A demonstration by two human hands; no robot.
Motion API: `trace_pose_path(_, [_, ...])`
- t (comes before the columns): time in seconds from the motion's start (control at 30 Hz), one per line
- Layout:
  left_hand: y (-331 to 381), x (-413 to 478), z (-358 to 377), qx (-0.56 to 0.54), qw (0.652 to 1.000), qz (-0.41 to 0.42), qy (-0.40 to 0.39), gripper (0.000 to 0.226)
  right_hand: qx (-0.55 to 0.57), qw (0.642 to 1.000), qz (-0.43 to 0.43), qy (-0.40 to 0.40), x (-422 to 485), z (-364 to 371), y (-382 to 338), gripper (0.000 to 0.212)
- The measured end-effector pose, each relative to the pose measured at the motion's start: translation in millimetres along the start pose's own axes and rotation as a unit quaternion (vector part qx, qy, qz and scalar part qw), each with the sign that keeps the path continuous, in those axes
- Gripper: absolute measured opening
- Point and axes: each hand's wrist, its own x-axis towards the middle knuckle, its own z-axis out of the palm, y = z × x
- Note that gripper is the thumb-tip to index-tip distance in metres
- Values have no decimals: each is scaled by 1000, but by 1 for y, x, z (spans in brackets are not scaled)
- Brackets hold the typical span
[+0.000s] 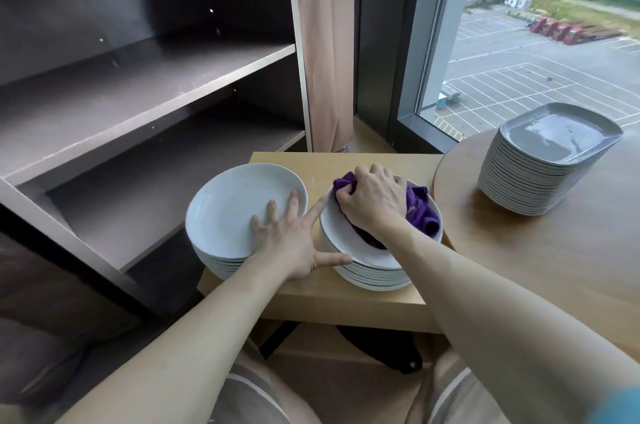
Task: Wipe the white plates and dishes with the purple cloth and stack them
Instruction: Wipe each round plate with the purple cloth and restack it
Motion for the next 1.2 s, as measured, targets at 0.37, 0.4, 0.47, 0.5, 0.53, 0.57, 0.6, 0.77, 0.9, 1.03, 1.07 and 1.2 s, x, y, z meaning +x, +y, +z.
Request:
trace_pose_path(0.37, [-1,1,0,11,1000,-4,-9,135,-100,993,33,-54,-12,-28,47,33])
trace_pose_path(0.4, [-1,1,-1,11,1000,-5,-10,135,-102,993,27,-58,-16,-30,48,34])
trace_pose_path(0.47, [0,1,-2,14,1000,-6,-12,135,-96,993,13,-65,-25,-35,47,33])
trace_pose_path(0.5, [0,0,-3,15,1000,-7,-14,134,-90,994,6,-67,-30,-37,47,31])
trace_pose_path(0.53, [0,-1,-4,16,1000,-9,-15,133,-84,994,-1,-68,-36,-38,46,30])
trace_pose_path(0.57, [1,-2,-5,17,1000,-10,-15,132,-80,994,-10,-69,-42,-39,45,30])
trace_pose_path(0.6, [1,-2,-5,19,1000,-12,-15,131,-76,994,-18,-72,-47,-40,44,29])
trace_pose_path(0.77, [3,-3,-7,25,1000,-10,-11,123,-35,991,-43,-121,-59,-44,36,32])
trace_pose_path(0.9, [3,-3,-8,20,1000,-9,-9,123,-1,984,-67,-167,-59,-47,26,35])
trace_pose_path(1.03, [2,-1,-6,12,1000,-8,-7,123,26,985,-62,-158,-54,-39,15,33])
trace_pose_path(1.07, [1,-1,-6,8,1000,-8,-7,123,31,987,-55,-150,-52,-35,10,35])
trace_pose_path(1.2, [1,0,-5,-3,1000,-10,-13,125,31,993,-21,-110,-41,-20,-5,38])
